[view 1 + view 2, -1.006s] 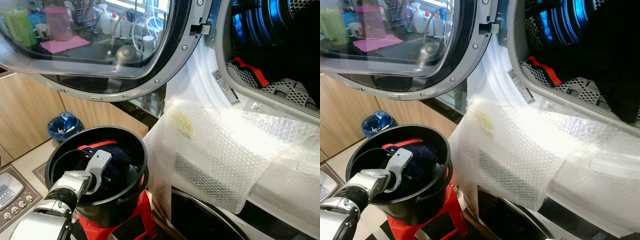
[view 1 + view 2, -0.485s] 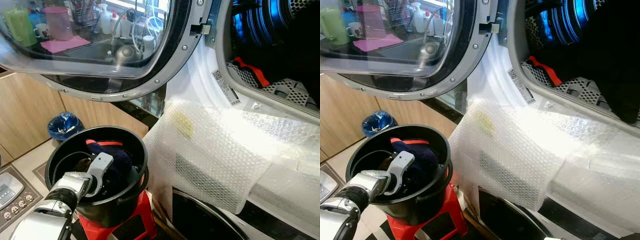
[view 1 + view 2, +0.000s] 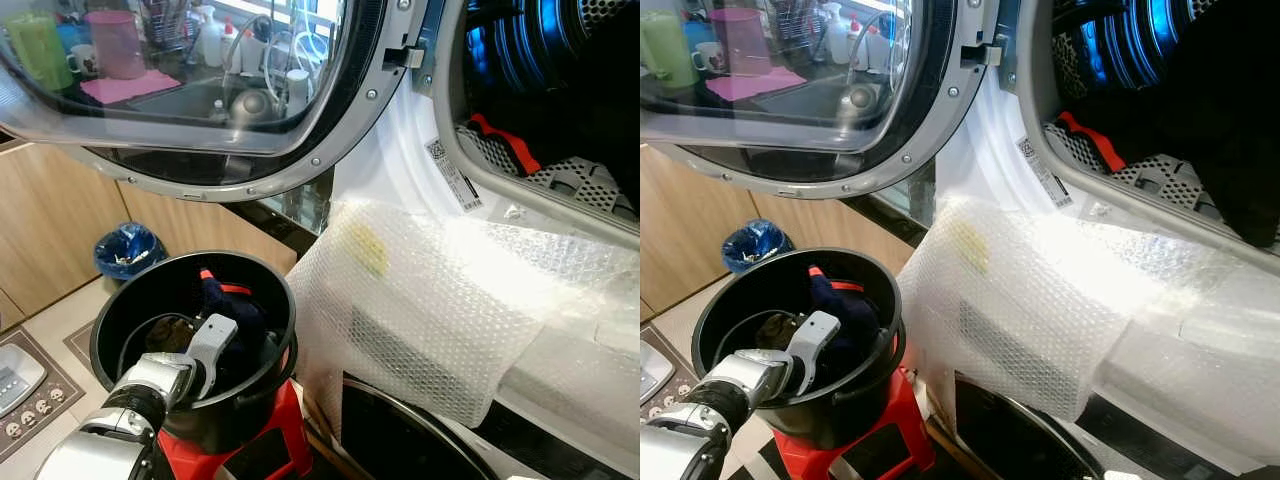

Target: Clothes washing

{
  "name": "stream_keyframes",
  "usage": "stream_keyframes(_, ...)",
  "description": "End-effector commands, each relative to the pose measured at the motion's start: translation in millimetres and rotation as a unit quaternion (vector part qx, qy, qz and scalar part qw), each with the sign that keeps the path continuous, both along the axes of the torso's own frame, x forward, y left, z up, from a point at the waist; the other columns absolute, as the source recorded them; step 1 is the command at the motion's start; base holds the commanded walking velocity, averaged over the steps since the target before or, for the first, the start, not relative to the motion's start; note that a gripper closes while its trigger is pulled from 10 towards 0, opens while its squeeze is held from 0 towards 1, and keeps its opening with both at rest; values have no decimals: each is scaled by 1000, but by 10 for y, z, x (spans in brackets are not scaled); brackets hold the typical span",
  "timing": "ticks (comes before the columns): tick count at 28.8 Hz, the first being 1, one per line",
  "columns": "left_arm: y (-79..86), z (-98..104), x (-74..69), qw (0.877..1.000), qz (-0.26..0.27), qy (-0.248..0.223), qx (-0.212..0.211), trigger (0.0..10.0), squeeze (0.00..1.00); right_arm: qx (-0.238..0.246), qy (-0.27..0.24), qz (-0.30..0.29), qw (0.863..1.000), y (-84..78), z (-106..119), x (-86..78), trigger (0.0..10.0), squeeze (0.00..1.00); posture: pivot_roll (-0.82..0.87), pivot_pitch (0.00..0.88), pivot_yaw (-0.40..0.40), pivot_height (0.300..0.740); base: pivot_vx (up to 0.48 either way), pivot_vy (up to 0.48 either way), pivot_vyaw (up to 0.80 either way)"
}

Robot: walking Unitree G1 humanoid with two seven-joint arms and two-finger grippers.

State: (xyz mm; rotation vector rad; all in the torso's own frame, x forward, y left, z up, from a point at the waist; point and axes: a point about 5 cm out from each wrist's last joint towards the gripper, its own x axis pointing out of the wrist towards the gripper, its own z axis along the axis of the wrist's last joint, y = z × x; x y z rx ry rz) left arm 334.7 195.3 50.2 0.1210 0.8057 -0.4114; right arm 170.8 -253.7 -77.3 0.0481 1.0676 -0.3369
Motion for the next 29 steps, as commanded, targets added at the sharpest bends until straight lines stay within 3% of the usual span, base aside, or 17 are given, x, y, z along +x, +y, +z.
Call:
stream_keyframes(1,111,-62,-68,999,34,11,-4,0,0,11,11,1,1000,87,-46,-45,10000,0,4,73,-84,740,0,0,0)
stream_keyframes(5,169,-80,-96,998,56,12,-10,0,0,18,17,16,1000,185,-80,-62,10000,0,16,65,-57,740,0,0,0)
stream_keyframes(9,212,20,-57,996,83,-13,-40,0,0,41,-4,-9,999,314,-83,1,10000,0,1,64,-9,740,0,0,0)
stream_keyframes(11,214,142,3,993,96,-44,-58,0,0,50,-5,-15,999,358,-96,-8,10000,0,11,61,13,740,0,0,0)
stream_keyframes(15,219,578,109,976,119,-146,-106,0,0,62,-8,-32,998,409,-123,-47,10000,0,39,59,42,740,0,0,0)
stream_keyframes(19,178,907,14,967,117,-188,-127,0,0,74,-7,-34,997,476,-145,-71,10000,0,66,51,61,740,0,0,0)
stream_keyframes(23,130,1006,-133,968,96,-192,-127,0,0,81,-3,-30,996,527,-162,-91,10000,0,95,52,63,740,0,0,0)
stream_keyframes(26,95,955,-207,978,46,-190,-71,0,0,83,-2,-20,996,558,-162,-80,10000,0,105,57,57,740,0,0,0)
stream_keyframes(27,139,887,-213,980,53,-189,-31,5569,0,83,-2,-19,996,567,-160,-71,10000,0,106,57,51,740,0,0,0)
stream_keyframes(28,154,871,-223,980,58,-187,-21,5569,0,83,-2,-19,996,570,-159,-68,10000,0,105,58,50,740,0,0,0)
stream_keyframes(29,230,840,-189,979,87,-183,3,10000,263,81,-3,-9,997,580,-152,-49,10000,0,101,59,44,740,0,0,0)
